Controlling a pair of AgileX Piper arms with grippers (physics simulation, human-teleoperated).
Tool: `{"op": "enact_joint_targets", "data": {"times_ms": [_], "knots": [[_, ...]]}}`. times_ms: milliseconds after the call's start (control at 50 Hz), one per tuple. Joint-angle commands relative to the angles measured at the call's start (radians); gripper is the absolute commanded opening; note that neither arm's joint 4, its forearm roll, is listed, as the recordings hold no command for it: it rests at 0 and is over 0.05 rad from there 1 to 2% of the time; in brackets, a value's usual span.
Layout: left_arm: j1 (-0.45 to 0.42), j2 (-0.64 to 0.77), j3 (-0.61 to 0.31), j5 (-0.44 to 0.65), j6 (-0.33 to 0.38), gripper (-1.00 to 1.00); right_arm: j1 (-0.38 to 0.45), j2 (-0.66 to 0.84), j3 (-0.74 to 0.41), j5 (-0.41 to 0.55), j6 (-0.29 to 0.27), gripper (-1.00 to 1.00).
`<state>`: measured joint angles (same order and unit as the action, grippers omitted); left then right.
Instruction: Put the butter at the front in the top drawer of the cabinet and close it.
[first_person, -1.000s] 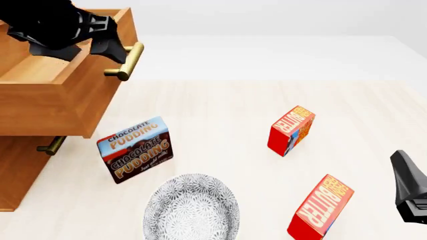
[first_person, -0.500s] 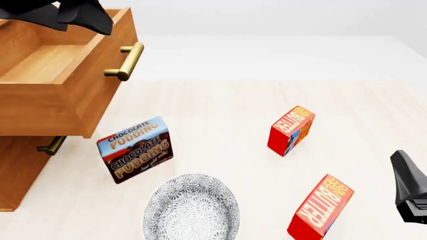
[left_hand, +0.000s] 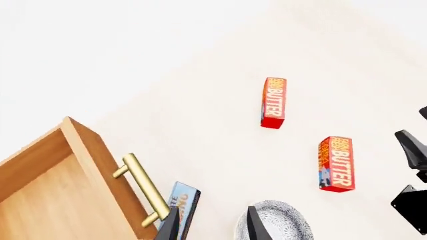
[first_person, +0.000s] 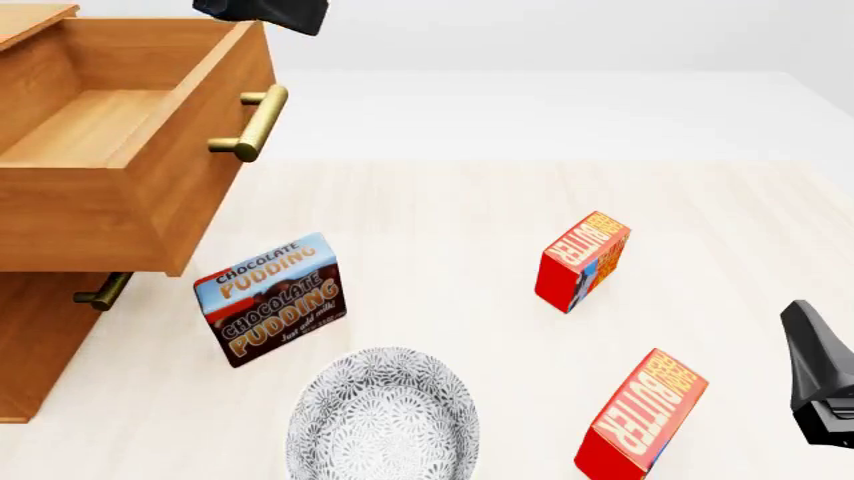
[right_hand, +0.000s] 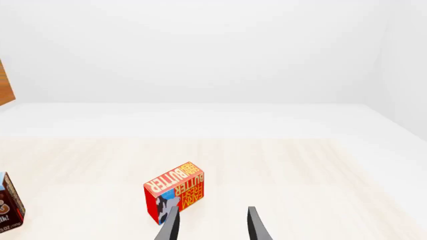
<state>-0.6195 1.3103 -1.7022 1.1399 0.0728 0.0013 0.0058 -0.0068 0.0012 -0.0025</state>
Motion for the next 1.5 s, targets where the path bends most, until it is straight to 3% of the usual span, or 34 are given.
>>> {"op": "enact_joint_targets", "data": {"times_ms": [20,280,580,980,1500], "knots": [[-0.145,0.071,0.012,-0.125,0.020,1.00,-0.001,0.000,0.001,-0.001,0.001,1.00],[-0.242,0.171,0.030,-0.269,0.019,1.00,0.000,0.001,0.001,-0.001,0.001,1.00],[-0.252,0.264,0.040,-0.392,-0.004,1.00,0.000,0.001,0.001,-0.001,0.001,1.00],[-0.306,0.426,-0.016,-0.514,-0.108,1.00,-0.001,0.000,0.001,-0.001,0.001,1.00],[-0.255,0.551,0.052,-0.685,-0.223,1.00,0.000,0.001,0.001,-0.001,0.001,1.00]]}}
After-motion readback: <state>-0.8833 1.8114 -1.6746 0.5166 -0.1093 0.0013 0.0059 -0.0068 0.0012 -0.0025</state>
